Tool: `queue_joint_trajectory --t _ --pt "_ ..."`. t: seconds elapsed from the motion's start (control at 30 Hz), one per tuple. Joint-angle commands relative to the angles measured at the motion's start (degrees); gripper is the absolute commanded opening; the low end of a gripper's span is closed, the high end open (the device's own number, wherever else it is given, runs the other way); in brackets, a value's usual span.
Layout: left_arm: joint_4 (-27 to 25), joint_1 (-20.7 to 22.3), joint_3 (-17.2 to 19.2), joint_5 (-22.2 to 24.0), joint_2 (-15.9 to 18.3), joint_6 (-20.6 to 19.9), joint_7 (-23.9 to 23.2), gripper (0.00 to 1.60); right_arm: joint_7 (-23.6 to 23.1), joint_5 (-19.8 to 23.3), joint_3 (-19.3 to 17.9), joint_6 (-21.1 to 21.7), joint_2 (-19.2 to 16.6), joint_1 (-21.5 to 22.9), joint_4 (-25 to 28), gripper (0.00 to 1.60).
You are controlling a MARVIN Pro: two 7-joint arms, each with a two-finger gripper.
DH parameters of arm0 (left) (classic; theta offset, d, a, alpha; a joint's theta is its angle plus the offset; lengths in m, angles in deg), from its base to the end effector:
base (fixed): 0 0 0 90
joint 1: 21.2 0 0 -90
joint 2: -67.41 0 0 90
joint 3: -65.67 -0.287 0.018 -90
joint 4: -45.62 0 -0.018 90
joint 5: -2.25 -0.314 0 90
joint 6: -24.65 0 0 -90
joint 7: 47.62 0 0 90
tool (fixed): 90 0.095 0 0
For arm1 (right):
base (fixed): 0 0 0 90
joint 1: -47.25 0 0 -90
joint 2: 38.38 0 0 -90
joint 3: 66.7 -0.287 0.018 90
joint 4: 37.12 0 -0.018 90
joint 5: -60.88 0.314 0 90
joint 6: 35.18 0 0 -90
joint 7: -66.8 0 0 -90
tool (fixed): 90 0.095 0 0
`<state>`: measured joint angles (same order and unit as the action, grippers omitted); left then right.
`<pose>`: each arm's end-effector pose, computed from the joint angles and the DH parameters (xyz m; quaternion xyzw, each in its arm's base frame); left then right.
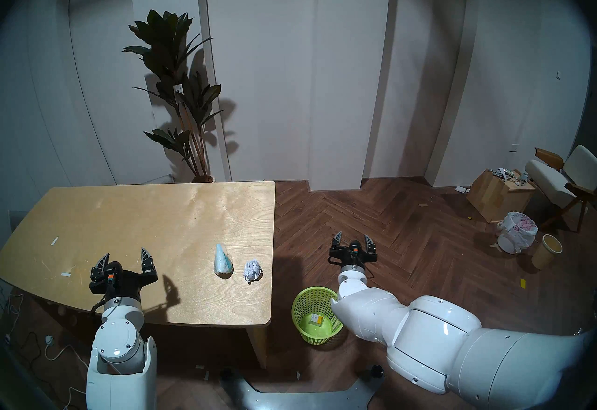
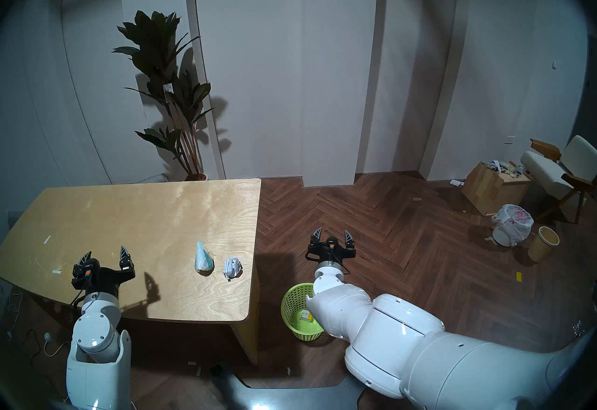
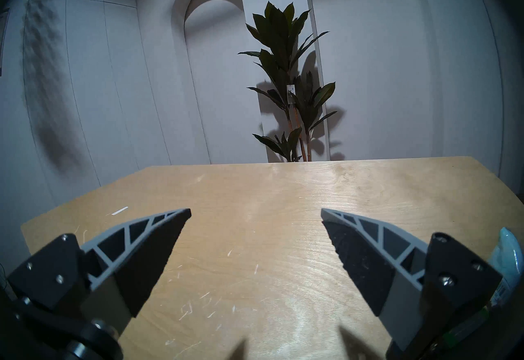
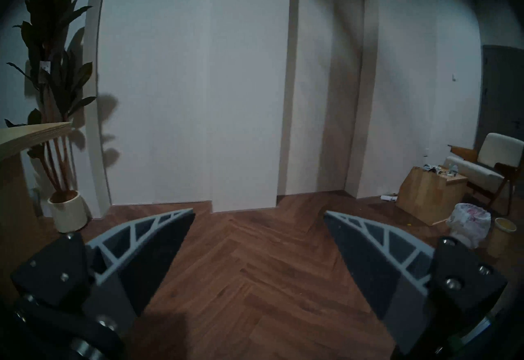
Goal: Put the trash into the trash bin on the ground
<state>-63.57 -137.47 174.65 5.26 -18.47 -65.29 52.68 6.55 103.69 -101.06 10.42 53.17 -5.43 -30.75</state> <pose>0.2712 0.1610 -0.3119 -0.7171 -0.1080 -0.6545 0.2139 0.4707 0.0189 -0.4688 0.7169 -0.0700 0.6821 0.1260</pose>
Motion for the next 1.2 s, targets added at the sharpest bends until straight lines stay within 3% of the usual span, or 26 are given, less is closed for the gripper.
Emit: queue_joint_trajectory --t 0.0,0.4,0.73,1.07,1.17 --pt "-2.14 1.83 -3.78 -0.31 0.15 -0.06 -1.7 1.6 1.63 0.38 -0.83 -2.39 -6.62 0.39 -0.44 1.6" --pt "-1.77 4.05 -11.26 -1.62 0.3 -0.69 -4.33 1.6 4.56 1.62 -3.69 -4.44 -14.96 0.59 -0.64 1.6" --pt "-1.58 5.56 -14.35 -2.88 1.39 -2.42 -6.1 1.6 5.41 2.58 -4.84 -6.58 -20.38 0.22 -0.64 1.6" --pt "-2.03 6.96 -15.17 -3.76 2.65 -4.91 -7.49 1.6 5.08 3.05 -5.2 -8.71 -22.76 -0.11 -0.64 1.6" --pt "-2.04 7.35 -15.39 -4.05 3.03 -5.76 -7.91 1.6 3.84 2.69 -4.65 -9.1 -20.96 -1.03 0.17 1.6"
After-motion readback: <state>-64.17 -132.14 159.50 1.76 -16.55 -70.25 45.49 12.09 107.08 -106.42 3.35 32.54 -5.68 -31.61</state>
